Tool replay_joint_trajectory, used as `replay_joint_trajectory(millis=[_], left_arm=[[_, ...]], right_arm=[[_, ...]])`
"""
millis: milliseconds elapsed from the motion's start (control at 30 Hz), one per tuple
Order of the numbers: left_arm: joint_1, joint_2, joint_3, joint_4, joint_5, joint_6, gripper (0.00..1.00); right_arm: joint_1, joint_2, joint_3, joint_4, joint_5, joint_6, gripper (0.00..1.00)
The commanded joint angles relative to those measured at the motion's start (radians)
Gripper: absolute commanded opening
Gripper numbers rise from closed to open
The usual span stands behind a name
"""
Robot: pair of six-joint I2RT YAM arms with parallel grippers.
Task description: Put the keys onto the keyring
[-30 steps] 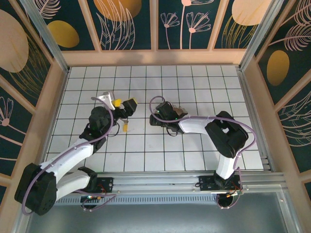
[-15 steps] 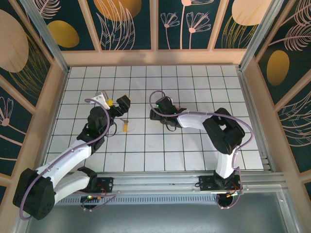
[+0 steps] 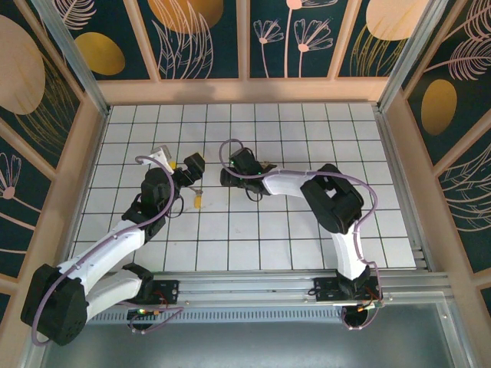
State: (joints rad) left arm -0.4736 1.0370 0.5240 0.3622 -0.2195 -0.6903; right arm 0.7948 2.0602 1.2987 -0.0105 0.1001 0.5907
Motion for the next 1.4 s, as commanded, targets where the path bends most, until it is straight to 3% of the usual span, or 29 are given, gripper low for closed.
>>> replay_joint_trajectory(millis=[0, 233, 767, 1000, 1200, 1367], left_arm=[[-0.003, 0.013, -0.001, 0.018, 0.011, -0.013, 0.99], [-0.004, 0.027, 0.004, 0.023, 0.036, -0.026, 0.99], [-0.003, 0.026, 0.0, 0.064, 0.046, -0.014, 0.99], [-0.003, 0.007, -0.002, 0.083, -0.017, 0.018, 0.99], [-0.003, -0.016, 0.03, 0.013, -0.012, 0.034, 0.99], [-0.003, -0.01, 0.025, 0.009, 0.043, 0.011, 0.99]], right_arm=[[0.019, 0.056, 0.074, -0.017, -0.052, 0.025, 0.84], [0.035, 0.107, 0.156, -0.035, -0.079, 0.021, 0.83], [0.074, 0.108, 0.109, 0.0, -0.129, 0.031, 0.84], [0.033, 0.017, 0.122, -0.003, -0.11, 0.007, 0.99], [0.02, -0.089, 0.12, -0.061, 0.035, -0.049, 0.99], [-0.01, -0.223, -0.034, -0.046, 0.065, -0.042, 0.99]])
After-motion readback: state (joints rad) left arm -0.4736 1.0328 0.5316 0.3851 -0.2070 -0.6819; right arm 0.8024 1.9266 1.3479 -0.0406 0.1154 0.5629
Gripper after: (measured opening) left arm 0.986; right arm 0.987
